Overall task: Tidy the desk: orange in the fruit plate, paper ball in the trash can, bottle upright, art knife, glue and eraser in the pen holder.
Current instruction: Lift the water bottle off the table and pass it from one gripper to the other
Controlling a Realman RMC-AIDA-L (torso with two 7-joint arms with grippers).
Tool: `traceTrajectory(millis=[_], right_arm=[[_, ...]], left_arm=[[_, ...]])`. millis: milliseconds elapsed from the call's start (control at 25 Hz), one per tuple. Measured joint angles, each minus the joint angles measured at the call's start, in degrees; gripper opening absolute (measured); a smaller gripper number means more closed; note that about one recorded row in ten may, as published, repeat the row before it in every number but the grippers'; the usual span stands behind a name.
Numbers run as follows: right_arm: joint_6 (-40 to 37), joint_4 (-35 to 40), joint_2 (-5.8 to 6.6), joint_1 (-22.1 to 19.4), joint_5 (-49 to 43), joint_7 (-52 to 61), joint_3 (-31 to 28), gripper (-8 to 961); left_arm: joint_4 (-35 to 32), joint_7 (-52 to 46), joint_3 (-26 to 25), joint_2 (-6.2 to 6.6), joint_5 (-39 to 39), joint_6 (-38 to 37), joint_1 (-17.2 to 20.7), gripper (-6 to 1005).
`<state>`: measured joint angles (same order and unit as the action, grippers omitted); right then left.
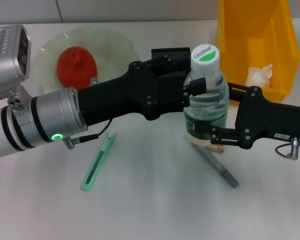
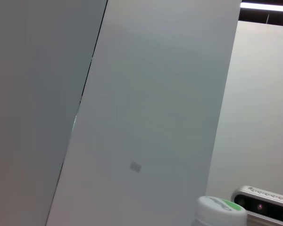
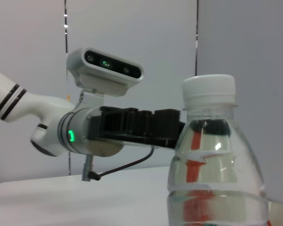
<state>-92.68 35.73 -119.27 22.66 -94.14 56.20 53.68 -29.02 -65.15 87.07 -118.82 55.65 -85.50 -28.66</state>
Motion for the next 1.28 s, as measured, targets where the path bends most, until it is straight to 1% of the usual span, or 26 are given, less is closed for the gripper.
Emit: traceTrajectory(millis=[400,560,1000,1280], right_arm=[[0.4,-0.1,-0.12,-0.5,-0.1,0.5,0.9,749],[0.4,-1.2,-0.17,0.4,0.0,0.6,1.0,749],[0.6,-3.2,-0.16,2.1,-0.1,1.0,1.5,749],[2.6,-2.6,0.04,2.1,-2.1,5.3,1.5,748]], left_arm=[[0.0,0.4,0.4,0.04,0.4,0.0,0.0,733],[0.0,0.4,1.2,-0.02,0.5,0.3,-0.4,735],[-0.2,0.5,1.5,-0.06,0.5,0.3,-0.4,739],[-1.2,0.6,1.3,0.23,0.5,0.0,-0.1,742]])
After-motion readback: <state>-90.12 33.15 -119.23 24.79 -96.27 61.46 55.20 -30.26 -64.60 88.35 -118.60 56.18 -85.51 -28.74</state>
